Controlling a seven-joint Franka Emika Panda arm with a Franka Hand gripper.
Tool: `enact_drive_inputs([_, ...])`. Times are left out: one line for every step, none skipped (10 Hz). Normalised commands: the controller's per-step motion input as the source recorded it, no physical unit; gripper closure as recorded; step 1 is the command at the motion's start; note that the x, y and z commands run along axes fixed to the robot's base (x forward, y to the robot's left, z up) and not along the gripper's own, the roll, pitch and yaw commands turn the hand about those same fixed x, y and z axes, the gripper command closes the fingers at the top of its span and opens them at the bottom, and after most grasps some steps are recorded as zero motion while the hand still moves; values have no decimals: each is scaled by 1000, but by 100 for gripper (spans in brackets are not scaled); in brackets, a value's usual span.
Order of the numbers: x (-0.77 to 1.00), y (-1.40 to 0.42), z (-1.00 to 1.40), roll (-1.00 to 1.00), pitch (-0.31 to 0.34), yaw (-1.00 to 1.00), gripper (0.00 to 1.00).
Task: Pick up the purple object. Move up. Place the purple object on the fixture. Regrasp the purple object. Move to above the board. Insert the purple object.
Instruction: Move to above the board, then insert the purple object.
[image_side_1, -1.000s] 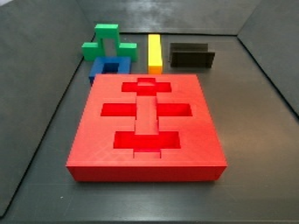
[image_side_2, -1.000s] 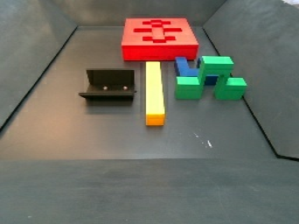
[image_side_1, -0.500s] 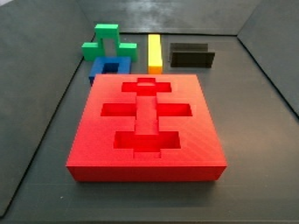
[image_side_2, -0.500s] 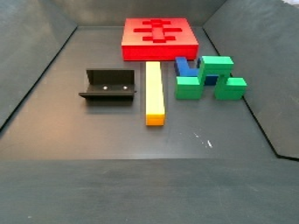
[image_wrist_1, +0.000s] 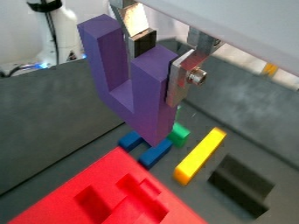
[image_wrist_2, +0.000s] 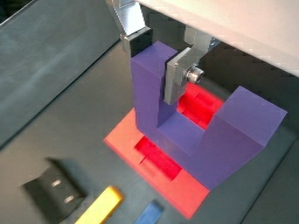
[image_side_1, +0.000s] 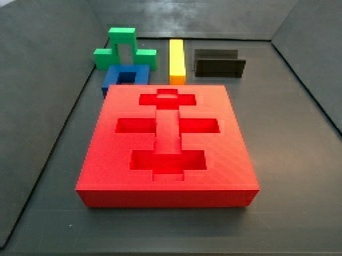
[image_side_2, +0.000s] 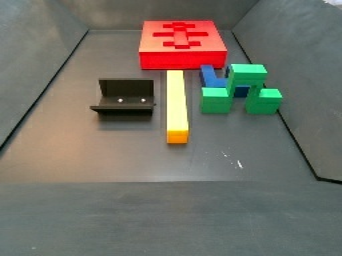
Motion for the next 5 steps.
enact_drive_inputs([-82,40,10,-935,-36,13,100])
enact_drive_inputs([-69,34,-4,-615,-48,4,100])
enact_drive_inputs([-51,13,1,-357,-39,2,100])
enact_drive_inputs([-34,17,3,-271,-33,-1,100])
enact_drive_inputs([74,11,-29,-27,0,0,100])
